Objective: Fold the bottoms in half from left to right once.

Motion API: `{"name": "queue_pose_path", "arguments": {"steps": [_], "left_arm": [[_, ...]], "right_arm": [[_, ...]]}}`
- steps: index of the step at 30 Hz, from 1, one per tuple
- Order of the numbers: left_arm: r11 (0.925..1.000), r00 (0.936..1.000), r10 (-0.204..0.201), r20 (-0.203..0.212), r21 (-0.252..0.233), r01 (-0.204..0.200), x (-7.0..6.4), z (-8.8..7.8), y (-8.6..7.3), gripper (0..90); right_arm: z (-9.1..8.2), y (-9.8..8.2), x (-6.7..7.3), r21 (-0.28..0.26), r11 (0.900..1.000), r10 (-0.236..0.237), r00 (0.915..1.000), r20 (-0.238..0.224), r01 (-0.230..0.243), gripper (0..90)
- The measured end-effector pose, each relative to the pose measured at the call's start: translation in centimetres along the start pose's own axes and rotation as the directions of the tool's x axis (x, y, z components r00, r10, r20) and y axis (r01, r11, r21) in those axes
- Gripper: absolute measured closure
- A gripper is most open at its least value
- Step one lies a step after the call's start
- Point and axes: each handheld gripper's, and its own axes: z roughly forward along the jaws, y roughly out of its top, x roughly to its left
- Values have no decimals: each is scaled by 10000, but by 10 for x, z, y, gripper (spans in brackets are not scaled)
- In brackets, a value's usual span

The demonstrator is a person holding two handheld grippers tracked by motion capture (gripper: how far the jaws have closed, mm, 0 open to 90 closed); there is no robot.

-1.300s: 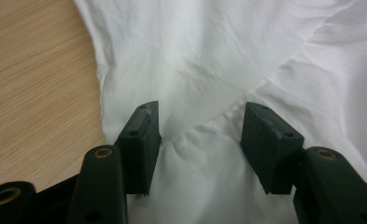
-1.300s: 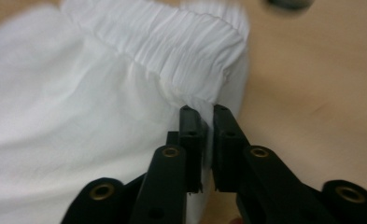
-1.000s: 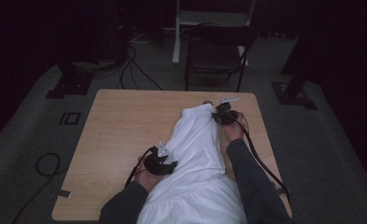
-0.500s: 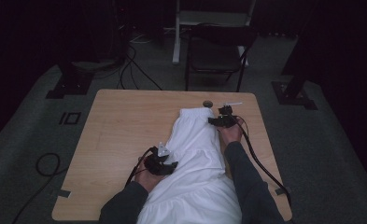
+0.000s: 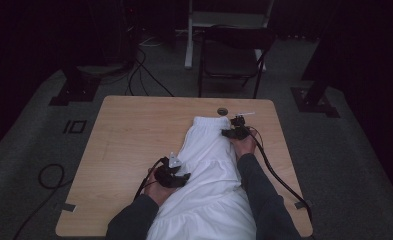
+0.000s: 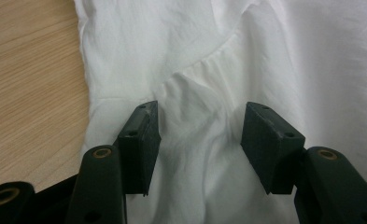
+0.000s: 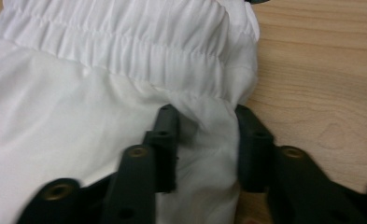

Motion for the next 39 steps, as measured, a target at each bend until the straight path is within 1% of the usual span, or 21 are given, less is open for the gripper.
{"name": "queue_pose_path", "arguments": {"steps": [2,3,4,7,10,12,15,17,20,21,22,24,25,26,28,30,31,32,35,37,39], "left_arm": [[10000,9999,-87,106,10,86,1,-3,3,487],[9999,9999,-53,88,-85,54,3,-6,7,490],[9995,9998,-152,103,-279,155,4,-9,11,492],[9972,9995,-310,48,-681,313,15,-18,30,492],[9942,9988,-477,-76,-964,468,28,-20,51,490],[9909,9971,-757,-32,-1119,748,37,-17,64,487],[9868,9942,-1077,14,-1218,1071,49,-6,78,474],[9843,9933,-1145,135,-1338,1153,55,5,84,448],[9787,9867,-1612,202,-1254,1624,63,24,90,415],[9787,9867,-1612,202,-1254,1624,63,24,90,411],[9771,9831,-1826,87,-1093,1825,66,39,92,411],[9751,9781,-2076,-160,-837,2056,69,52,94,384],[9708,9730,-2284,-339,-837,2250,71,58,96,372],[9651,9668,-2508,-497,-907,2457,74,62,96,366],[9512,9498,-3032,-777,-851,2967,81,68,96,341],[9448,9398,-3228,-1123,-964,3130,85,70,96,326],[9402,9354,-3349,-1133,-1049,3240,88,70,96,320],[9382,9336,-3410,-1103,-1029,3305,90,70,96,320],[9399,9342,-3389,-1116,-842,3309,95,76,97,315],[9368,9310,-3489,-1070,-680,3432,98,80,97,315],[9362,9315,-3514,-937,-476,3483,99,84,95,315]], "right_arm": [[1,0,0,4,9997,230,9996,-142,-230,729],[1,0,0,5,9996,291,9994,-159,-291,738],[1,0,0,5,9996,291,9995,-154,-291,748],[0,0,-1,73,9994,340,9993,-169,-338,767],[1,-1,-1,27,9991,419,9989,-230,-418,778],[0,-1,-2,51,9984,567,9977,-372,-566,783],[0,-3,-1,-9,9984,565,9973,-459,-566,789],[0,-4,0,-44,9984,558,9972,-505,-561,790],[1,-6,3,-81,9980,616,9956,-699,-623,792],[1,-6,3,-81,9980,616,9956,-699,-623,792],[1,-7,4,-82,9981,606,9953,-749,-613,793],[1,-8,8,-85,9985,530,9944,-910,-540,794],[1,-9,9,-99,9986,502,9943,-941,-513,795],[1,-10,11,-91,9988,475,9941,-978,-487,795],[1,-11,12,-109,9995,295,9951,-946,-306,795],[0,-11,13,-63,9996,263,9951,-956,-270,796],[0,-11,13,-45,9996,259,9949,-970,-265,795],[0,-11,13,-39,9997,246,9949,-977,-251,796],[0,-10,13,-14,9995,297,9946,-992,-300,795],[0,-10,13,-15,9994,348,9945,-992,-352,791],[0,-11,13,-10,9993,376,9948,-949,-379,789]]}}
